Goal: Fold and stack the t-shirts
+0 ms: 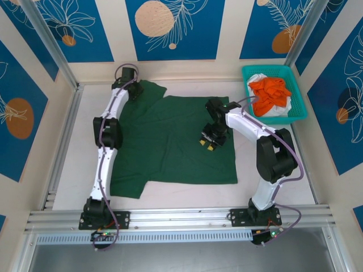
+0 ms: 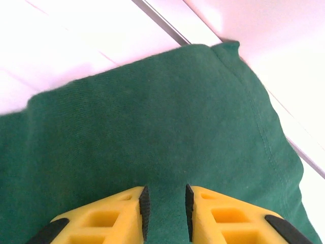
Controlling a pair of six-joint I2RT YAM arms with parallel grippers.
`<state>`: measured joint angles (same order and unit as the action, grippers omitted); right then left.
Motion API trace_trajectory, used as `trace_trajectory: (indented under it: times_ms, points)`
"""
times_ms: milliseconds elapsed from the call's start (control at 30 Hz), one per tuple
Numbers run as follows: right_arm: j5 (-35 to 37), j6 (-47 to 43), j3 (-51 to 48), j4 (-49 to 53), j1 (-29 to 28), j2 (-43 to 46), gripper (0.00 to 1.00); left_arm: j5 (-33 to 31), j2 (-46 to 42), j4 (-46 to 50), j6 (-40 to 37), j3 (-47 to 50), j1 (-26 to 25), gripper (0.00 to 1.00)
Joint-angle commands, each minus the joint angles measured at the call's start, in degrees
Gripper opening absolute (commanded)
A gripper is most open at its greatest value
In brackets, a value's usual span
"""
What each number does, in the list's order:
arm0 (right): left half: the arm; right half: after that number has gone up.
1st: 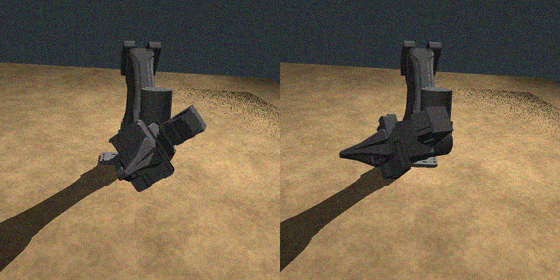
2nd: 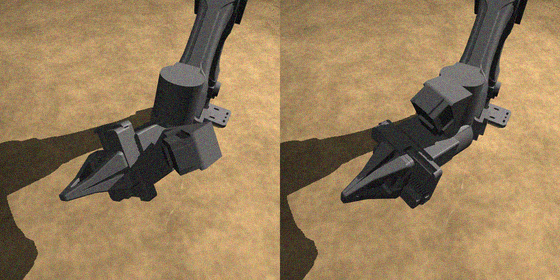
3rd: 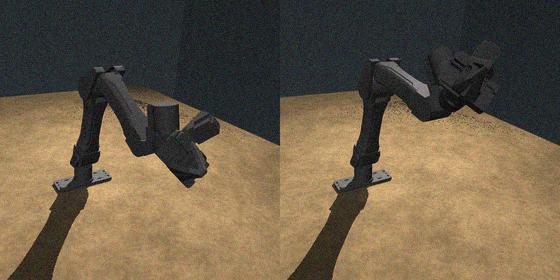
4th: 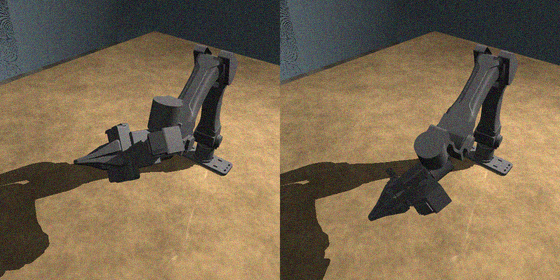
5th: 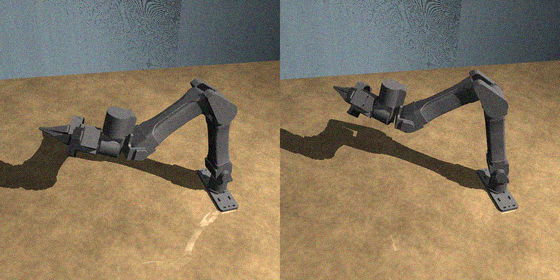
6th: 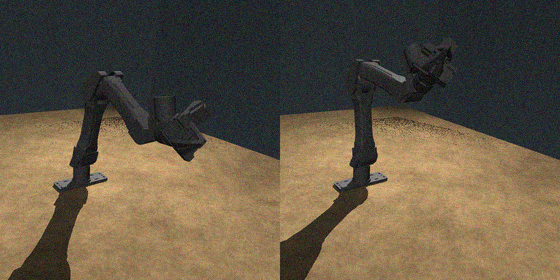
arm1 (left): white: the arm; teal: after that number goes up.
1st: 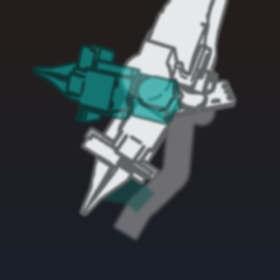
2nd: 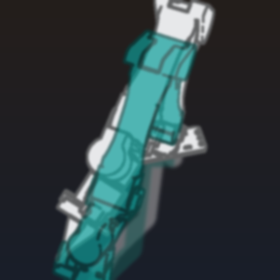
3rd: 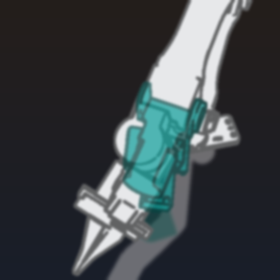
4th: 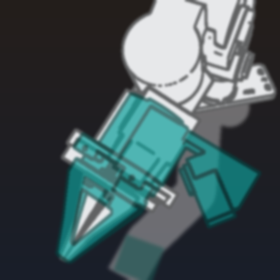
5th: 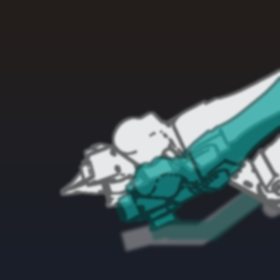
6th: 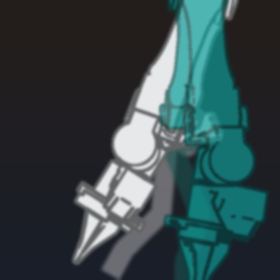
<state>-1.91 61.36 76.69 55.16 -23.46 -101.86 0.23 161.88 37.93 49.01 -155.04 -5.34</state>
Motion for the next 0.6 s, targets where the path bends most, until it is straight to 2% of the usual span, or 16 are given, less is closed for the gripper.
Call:
trace_trajectory:
  times_ms: [0,233,400,567]
  points:
    - [-1.70,1.57,-1.27,1.09,0.73,-1.96,0.31,-3.81,0.94,3.64,0.47,-1.14,2.81,0.30]
    - [-2.27,1.13,-0.39,1.11,0.98,-4.39,0.37,-0.89,1.05,-4.01,-0.03,-1.13,5.03,0.33]
    - [-1.45,0.76,-0.86,2.75,1.40,-3.65,0.43,4.06,0.77,-9.61,-0.21,-1.72,5.70,0.48]
    - [0.31,0.38,-3.88,3.86,2.47,0.67,0.48,6.93,-3.70,-10.42,-0.87,-2.00,5.35,0.63]
